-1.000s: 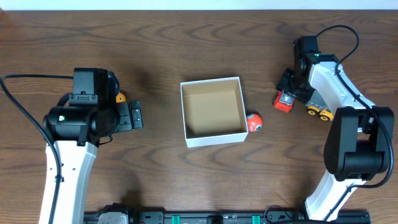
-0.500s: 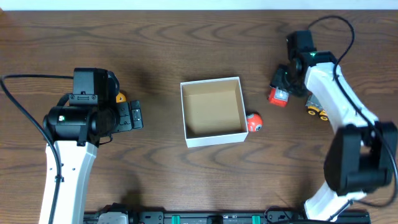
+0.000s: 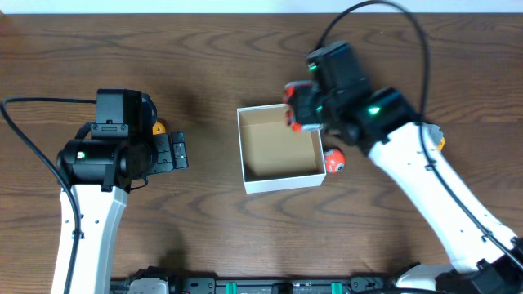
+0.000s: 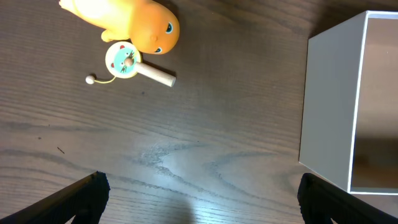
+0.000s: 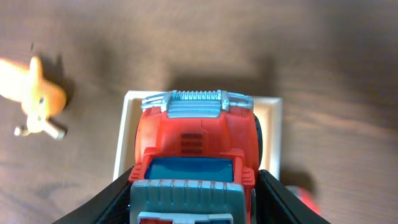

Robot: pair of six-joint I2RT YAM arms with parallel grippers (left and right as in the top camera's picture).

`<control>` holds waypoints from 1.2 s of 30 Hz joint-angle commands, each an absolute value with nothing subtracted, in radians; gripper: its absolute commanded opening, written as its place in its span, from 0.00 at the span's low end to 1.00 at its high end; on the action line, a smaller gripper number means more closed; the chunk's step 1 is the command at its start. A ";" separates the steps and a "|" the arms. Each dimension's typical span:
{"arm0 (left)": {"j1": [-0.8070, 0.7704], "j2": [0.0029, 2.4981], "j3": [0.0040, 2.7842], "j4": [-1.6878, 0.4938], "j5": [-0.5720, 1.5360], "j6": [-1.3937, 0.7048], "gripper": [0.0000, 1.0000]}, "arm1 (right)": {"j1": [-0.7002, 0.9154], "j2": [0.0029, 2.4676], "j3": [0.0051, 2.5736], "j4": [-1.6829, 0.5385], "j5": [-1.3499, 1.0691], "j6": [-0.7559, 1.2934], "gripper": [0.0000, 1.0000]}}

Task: Pack container
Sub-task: 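Carry the red fire truck left and lower it into the box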

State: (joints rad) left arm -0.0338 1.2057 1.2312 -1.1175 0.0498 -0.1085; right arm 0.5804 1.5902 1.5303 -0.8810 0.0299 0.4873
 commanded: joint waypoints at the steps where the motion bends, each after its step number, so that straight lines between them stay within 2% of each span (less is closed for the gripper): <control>1: -0.035 1.208 1.251 -1.117 0.056 -0.110 0.98 | 0.627 1.656 1.530 -0.888 0.067 0.553 0.01; 12: -0.035 1.208 1.251 -1.117 0.056 -0.110 0.98 | 0.605 1.911 1.529 -0.915 0.108 0.617 0.01; 15: -0.035 1.208 1.251 -1.117 0.056 -0.110 0.98 | 0.583 1.936 1.529 -0.888 0.099 0.617 0.05; 20: -0.035 1.208 1.251 -1.118 0.056 -0.110 0.98 | 0.569 1.938 1.530 -0.867 0.099 0.616 0.45; 22: -0.035 1.208 1.251 -1.117 0.056 -0.110 0.98 | 0.569 1.938 1.530 -0.868 0.099 0.616 0.73; 23: -0.035 1.208 1.251 -1.117 0.056 -0.110 0.98 | 0.569 1.938 1.530 -0.868 0.099 0.615 0.80; 28: -0.035 1.208 1.251 -1.117 0.056 -0.110 0.98 | 0.572 1.938 1.530 -0.868 0.097 0.612 0.87; 36: -0.035 1.208 1.251 -1.117 0.056 -0.110 0.98 | 0.580 1.923 1.545 -0.871 0.097 0.590 0.83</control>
State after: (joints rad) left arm -0.0338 1.2057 1.2312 -1.1175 0.0498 -0.1081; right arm 0.5728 1.9438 1.5238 -0.8703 0.0860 0.6022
